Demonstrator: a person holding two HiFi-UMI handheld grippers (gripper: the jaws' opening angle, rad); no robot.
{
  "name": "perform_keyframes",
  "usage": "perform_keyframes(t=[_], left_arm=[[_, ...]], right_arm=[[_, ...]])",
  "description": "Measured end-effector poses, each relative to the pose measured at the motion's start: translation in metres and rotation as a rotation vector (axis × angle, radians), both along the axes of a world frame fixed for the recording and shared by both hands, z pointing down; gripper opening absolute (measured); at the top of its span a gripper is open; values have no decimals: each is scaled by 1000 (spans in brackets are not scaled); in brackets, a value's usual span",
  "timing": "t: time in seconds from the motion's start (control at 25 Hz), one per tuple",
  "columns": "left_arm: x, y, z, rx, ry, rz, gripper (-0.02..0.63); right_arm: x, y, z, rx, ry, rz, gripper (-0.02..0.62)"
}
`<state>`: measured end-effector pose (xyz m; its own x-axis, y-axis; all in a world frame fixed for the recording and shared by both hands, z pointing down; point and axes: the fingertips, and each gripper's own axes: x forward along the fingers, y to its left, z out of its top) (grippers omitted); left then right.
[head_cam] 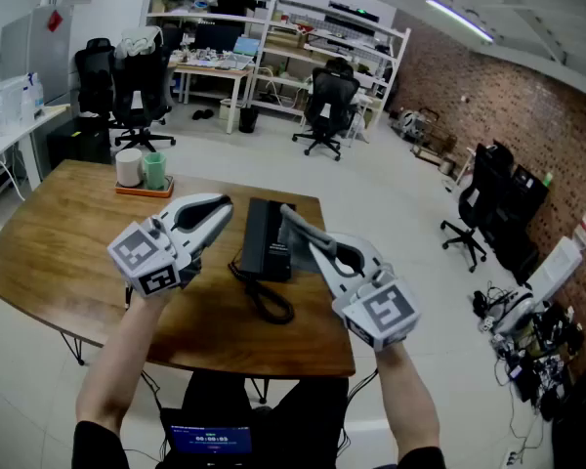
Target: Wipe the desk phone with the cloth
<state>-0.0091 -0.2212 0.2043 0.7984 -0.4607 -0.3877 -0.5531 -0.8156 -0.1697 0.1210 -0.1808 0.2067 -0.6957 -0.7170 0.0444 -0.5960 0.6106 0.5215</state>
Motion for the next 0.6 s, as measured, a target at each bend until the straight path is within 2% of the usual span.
perform_keyframes(t=[0.16, 0.28, 0.4, 0.6], left_arm=[[-17, -85, 42, -107, -40, -82, 23], [-31, -121, 75, -194, -11, -135, 23], [-32, -132, 92, -253, 48, -118, 23], [-18, -123, 92, -241, -13, -83, 21]], right_arm=[[-27, -86, 51, -96, 137, 25, 25], [-49, -132, 79, -131, 238, 50, 25], [-66, -172, 94, -133, 318, 69, 25], [-90, -225, 105, -96, 406, 148, 25]])
